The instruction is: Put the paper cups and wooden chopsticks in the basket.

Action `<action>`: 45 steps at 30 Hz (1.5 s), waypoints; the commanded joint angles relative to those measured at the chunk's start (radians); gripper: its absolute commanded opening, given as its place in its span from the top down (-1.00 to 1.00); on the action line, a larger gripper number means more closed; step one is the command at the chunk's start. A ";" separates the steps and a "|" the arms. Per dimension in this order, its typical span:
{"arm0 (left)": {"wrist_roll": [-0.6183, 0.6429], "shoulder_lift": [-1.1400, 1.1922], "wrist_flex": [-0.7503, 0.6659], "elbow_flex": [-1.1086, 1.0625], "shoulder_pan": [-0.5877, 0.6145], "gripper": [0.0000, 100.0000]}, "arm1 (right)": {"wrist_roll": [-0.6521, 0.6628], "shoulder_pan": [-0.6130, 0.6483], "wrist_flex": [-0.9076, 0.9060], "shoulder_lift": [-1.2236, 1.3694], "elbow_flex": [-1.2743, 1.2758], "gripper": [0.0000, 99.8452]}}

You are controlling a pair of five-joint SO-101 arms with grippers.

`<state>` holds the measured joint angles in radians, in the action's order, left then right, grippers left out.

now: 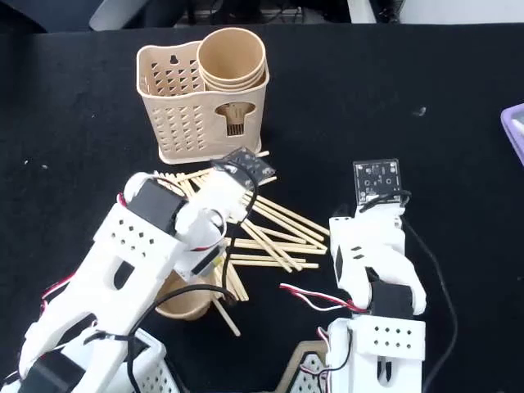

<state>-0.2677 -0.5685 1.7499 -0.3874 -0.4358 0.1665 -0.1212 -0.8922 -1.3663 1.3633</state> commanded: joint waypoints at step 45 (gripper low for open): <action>-0.457 -0.299 0.011 -0.030 0.240 0.61 | 0.000 0.028 0.018 0.007 -0.018 0.56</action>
<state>-0.7142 -0.7480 1.7484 -0.3828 -0.1995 0.1665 -0.1059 -0.8922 -1.3663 1.3633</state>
